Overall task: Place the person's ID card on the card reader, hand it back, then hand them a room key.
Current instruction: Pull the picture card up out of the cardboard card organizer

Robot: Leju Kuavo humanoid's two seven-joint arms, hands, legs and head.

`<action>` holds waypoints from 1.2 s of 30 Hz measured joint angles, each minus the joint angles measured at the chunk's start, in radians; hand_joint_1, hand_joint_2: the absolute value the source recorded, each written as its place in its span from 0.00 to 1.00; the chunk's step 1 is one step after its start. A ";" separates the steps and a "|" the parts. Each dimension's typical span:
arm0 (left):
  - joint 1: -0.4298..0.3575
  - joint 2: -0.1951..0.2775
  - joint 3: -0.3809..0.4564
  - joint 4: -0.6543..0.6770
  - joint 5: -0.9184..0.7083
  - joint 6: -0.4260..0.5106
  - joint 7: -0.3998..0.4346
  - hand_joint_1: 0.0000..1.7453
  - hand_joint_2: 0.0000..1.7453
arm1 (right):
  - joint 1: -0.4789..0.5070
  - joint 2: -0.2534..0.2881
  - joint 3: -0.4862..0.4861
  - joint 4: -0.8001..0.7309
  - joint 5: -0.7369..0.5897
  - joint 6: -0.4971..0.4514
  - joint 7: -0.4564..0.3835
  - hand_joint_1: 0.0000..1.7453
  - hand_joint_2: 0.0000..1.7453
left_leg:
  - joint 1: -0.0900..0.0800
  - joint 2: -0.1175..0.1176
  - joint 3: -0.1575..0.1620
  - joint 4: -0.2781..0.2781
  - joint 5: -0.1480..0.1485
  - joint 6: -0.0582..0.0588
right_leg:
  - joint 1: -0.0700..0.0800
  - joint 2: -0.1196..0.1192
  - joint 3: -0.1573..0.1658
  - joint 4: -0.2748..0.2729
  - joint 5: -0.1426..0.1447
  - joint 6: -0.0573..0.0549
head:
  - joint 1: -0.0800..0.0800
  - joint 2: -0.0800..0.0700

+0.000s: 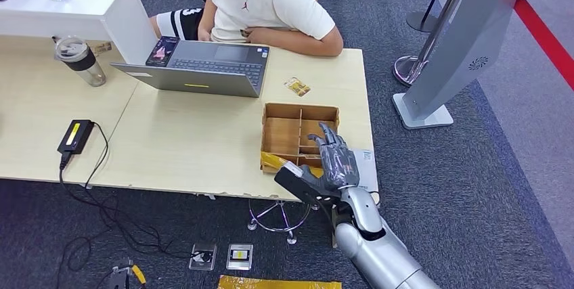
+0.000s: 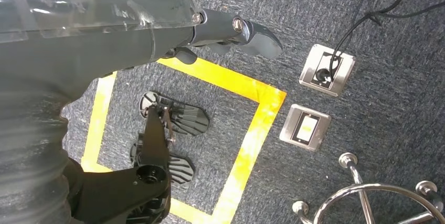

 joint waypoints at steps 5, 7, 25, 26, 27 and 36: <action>0.000 0.000 0.000 0.000 0.000 0.000 0.000 0.00 1.00 | -0.009 0.007 0.000 0.023 0.010 -0.011 0.005 0.42 1.00 | 0.000 0.000 0.000 0.000 0.000 0.000 | 0.000 0.000 0.000 0.000 0.000 0.000 | 0.000 0.000; 0.000 0.000 0.000 0.000 -0.001 0.000 0.000 0.00 1.00 | -0.011 0.008 0.000 0.031 0.013 -0.016 0.005 0.46 1.00 | 0.000 0.000 0.000 0.000 0.000 0.000 | 0.000 0.000 0.000 0.000 0.000 0.000 | 0.000 0.000; -0.003 0.000 0.000 0.000 -0.003 0.002 0.000 0.00 1.00 | -0.046 0.024 -0.001 0.166 0.032 -0.089 0.011 0.87 1.00 | 0.000 0.000 0.000 0.000 0.000 0.000 | 0.000 0.000 0.000 0.000 0.000 0.000 | 0.000 0.000; -0.003 0.000 0.000 0.000 -0.003 0.002 0.000 0.00 1.00 | -0.046 0.024 -0.001 0.169 0.031 -0.091 0.012 0.88 1.00 | 0.000 0.000 0.000 0.000 0.000 0.000 | 0.000 0.000 0.000 0.000 0.000 0.000 | 0.000 0.000; -0.003 0.000 0.000 0.000 -0.003 0.003 0.000 0.00 1.00 | -0.047 0.024 -0.001 0.173 0.031 -0.092 0.012 0.88 1.00 | 0.000 0.000 0.000 0.000 0.000 0.000 | 0.000 0.000 0.000 0.000 0.000 0.000 | 0.000 0.000; -0.003 0.000 0.000 0.000 -0.004 0.005 0.000 0.00 1.00 | -0.051 0.024 -0.002 0.188 0.021 -0.097 0.005 1.00 1.00 | 0.000 0.000 0.001 0.000 0.000 0.000 | 0.000 0.000 0.000 0.000 0.000 0.000 | 0.000 0.000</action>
